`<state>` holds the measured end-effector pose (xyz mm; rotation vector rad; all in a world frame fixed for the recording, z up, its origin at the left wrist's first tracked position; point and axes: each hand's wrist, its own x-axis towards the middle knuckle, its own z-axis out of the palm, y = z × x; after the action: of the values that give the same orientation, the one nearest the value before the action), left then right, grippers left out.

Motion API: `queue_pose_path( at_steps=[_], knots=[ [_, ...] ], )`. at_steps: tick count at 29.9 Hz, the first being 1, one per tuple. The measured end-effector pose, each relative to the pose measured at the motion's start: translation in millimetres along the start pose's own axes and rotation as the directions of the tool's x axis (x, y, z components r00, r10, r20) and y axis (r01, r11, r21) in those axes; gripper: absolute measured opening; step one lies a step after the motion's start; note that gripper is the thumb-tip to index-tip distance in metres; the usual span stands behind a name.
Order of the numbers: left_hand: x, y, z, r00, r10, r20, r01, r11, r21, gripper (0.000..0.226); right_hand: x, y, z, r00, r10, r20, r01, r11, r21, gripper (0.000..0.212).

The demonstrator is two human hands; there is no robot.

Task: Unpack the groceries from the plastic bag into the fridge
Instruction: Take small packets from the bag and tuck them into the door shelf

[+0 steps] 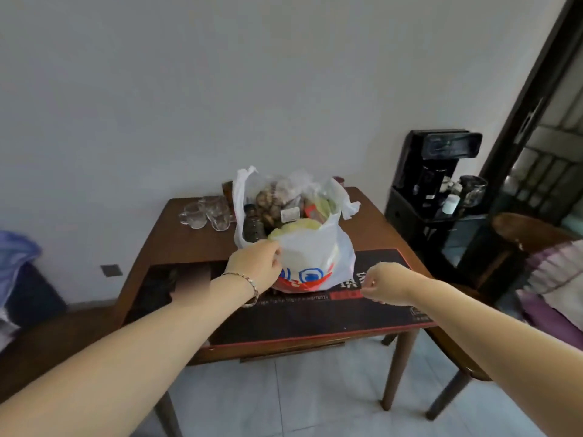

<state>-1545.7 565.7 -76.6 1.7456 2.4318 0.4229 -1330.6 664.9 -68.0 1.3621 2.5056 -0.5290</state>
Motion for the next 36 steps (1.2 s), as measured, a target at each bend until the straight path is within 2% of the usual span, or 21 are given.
queue_pose_path(
  at_steps=[4, 9, 11, 15, 19, 23, 25, 26, 28, 31, 34, 36],
  knots=[
    [58, -15, 7, 0.992, -0.084, -0.094, 0.083, 0.996, -0.020, 0.022, 75, -1, -29, 0.984, -0.105, -0.140, 0.116, 0.991, 0.069, 0.030],
    [130, -28, 15, 0.973, -0.198, -0.116, 0.197, 0.980, -0.022, 0.026, 157, -7, -75, 0.939, -0.236, -0.251, 0.269, 0.958, 0.105, 0.028],
    [157, -34, 16, 0.957, -0.280, -0.078, 0.280, 0.960, -0.011, 0.031, 192, -12, -88, 0.917, -0.323, -0.232, 0.339, 0.940, 0.029, 0.028],
    [196, -51, 21, 0.895, -0.447, -0.007, 0.447, 0.895, -0.001, 0.037, 261, -19, -89, 0.871, -0.477, -0.116, 0.444, 0.867, -0.226, 0.047],
    [218, -73, 34, 0.858, -0.511, 0.043, 0.510, 0.859, 0.042, 0.061, 299, -24, -72, 0.827, -0.560, 0.037, 0.528, 0.754, -0.390, 0.059],
    [227, -88, 46, 0.874, -0.474, 0.105, 0.474, 0.880, 0.020, 0.074, 312, -25, -67, 0.832, -0.554, 0.024, 0.498, 0.728, -0.470, 0.045],
    [228, -95, 50, 0.882, -0.464, 0.083, 0.462, 0.886, 0.042, 0.066, 314, -24, -69, 0.840, -0.542, 0.021, 0.492, 0.745, -0.451, 0.035],
    [228, -98, 51, 0.887, -0.456, 0.068, 0.456, 0.890, 0.015, 0.055, 315, -23, -69, 0.851, -0.525, 0.028, 0.487, 0.766, -0.419, 0.032],
    [228, -101, 50, 0.910, -0.412, 0.040, 0.414, 0.906, -0.086, 0.037, 314, -18, -67, 0.880, -0.472, 0.050, 0.451, 0.799, -0.399, 0.029],
    [221, -100, 46, 0.975, -0.222, 0.009, 0.221, 0.961, -0.165, 0.030, 310, -11, -63, 0.923, -0.384, 0.033, 0.351, 0.800, -0.486, 0.026],
    [211, -90, 32, 0.993, 0.087, -0.077, -0.099, 0.980, -0.175, 0.028, 300, -5, -69, 0.926, -0.363, -0.100, 0.267, 0.820, -0.507, 0.025],
    [213, -79, 18, 0.939, 0.289, -0.185, -0.321, 0.929, -0.182, 0.024, 284, -4, -80, 0.915, -0.336, -0.222, 0.215, 0.873, -0.438, 0.027]
  ],
)
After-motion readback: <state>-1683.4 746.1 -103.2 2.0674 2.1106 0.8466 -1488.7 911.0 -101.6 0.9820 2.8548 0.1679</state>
